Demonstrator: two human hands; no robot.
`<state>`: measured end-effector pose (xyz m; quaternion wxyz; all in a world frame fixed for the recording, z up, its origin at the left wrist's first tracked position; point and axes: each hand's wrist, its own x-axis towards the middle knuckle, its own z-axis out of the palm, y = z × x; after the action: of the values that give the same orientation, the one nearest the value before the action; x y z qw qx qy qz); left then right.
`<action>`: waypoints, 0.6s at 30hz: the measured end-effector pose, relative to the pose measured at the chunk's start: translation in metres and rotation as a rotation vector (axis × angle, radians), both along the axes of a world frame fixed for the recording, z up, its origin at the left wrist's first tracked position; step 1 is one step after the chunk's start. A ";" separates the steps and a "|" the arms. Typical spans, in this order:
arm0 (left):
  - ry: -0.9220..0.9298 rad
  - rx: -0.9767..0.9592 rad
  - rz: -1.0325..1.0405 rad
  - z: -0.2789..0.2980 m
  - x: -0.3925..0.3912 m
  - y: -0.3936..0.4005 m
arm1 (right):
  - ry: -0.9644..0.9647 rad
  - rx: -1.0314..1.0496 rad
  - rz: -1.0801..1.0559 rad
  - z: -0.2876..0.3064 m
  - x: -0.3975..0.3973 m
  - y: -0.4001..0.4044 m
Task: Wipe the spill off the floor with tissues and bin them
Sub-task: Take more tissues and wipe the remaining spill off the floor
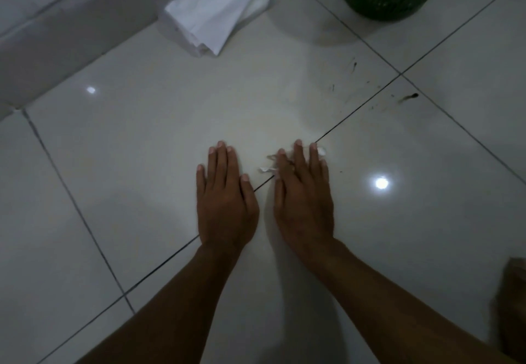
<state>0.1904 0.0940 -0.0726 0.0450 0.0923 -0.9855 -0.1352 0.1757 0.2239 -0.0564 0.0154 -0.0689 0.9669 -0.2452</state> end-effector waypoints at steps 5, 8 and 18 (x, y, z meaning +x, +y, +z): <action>-0.003 -0.003 -0.002 -0.001 0.002 -0.001 | 0.176 0.067 0.218 -0.014 0.011 0.034; 0.012 0.004 -0.001 -0.003 0.000 -0.002 | 0.164 0.056 0.016 -0.013 -0.003 0.048; 0.015 0.040 -0.010 0.000 0.001 -0.001 | 0.194 0.132 0.245 -0.014 0.000 0.030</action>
<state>0.1915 0.0926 -0.0721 0.0498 0.0872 -0.9826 -0.1560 0.1755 0.2535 -0.0709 -0.0436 -0.2083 0.9622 -0.1697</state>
